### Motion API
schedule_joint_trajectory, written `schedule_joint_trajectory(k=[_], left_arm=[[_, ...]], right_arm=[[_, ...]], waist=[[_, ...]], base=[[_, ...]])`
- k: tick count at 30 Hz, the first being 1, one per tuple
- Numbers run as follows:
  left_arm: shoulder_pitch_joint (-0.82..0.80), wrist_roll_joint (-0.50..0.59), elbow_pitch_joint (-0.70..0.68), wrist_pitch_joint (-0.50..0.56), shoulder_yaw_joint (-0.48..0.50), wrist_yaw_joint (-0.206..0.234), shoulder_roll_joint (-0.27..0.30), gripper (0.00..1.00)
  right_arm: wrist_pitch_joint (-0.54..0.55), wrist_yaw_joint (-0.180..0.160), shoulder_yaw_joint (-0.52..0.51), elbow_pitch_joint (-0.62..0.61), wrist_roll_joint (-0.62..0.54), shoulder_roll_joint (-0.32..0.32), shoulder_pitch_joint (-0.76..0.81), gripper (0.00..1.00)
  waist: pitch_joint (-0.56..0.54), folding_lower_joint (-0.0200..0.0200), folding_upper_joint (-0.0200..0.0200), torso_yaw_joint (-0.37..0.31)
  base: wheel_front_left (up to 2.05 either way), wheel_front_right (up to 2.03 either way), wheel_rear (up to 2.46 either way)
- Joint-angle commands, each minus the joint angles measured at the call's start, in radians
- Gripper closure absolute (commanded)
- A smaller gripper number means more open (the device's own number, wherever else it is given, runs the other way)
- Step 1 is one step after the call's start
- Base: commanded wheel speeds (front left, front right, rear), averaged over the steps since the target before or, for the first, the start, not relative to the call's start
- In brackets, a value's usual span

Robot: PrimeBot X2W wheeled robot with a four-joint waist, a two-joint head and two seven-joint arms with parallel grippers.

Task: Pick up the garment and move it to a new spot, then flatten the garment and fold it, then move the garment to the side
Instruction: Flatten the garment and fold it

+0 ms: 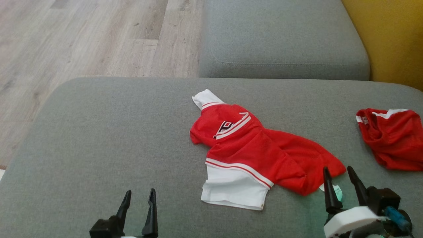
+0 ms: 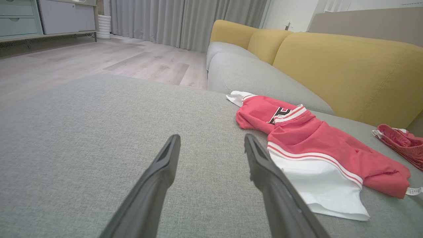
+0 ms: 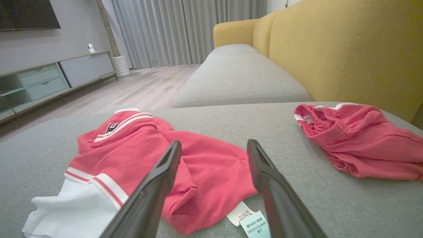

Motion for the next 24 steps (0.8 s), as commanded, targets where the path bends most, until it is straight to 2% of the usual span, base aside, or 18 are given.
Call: schedule_joint_trajectory(k=[1, 16, 24], left_arm=[[-0.046, -0.002, -0.025, -0.012, 0.036, -0.001, -0.001, 0.00], [-0.060, 0.017, -0.024, -0.011, 0.023, -0.008, 0.009, 0.00], [-0.119, 0.049, 0.005, 0.044, -0.055, -0.048, -0.008, 0.00]], right_arm=[[-0.004, 0.003, 0.030, -0.037, 0.010, -0.007, -0.024, 0.00], [0.009, 0.003, 0.049, -0.061, 0.013, -0.007, -0.019, 0.00], [0.018, 0.003, 0.043, -0.084, -0.001, -0.007, -0.030, 0.00]], waist=[[0.001, 0.0001, -0.0001, 0.002], [0.014, 0.0001, -0.0001, 0.000], [0.047, 0.0001, -0.0001, -0.018]], base=[[0.00, 0.00, 0.00], [0.00, 0.00, 0.00], [0.00, 0.00, 0.00]])
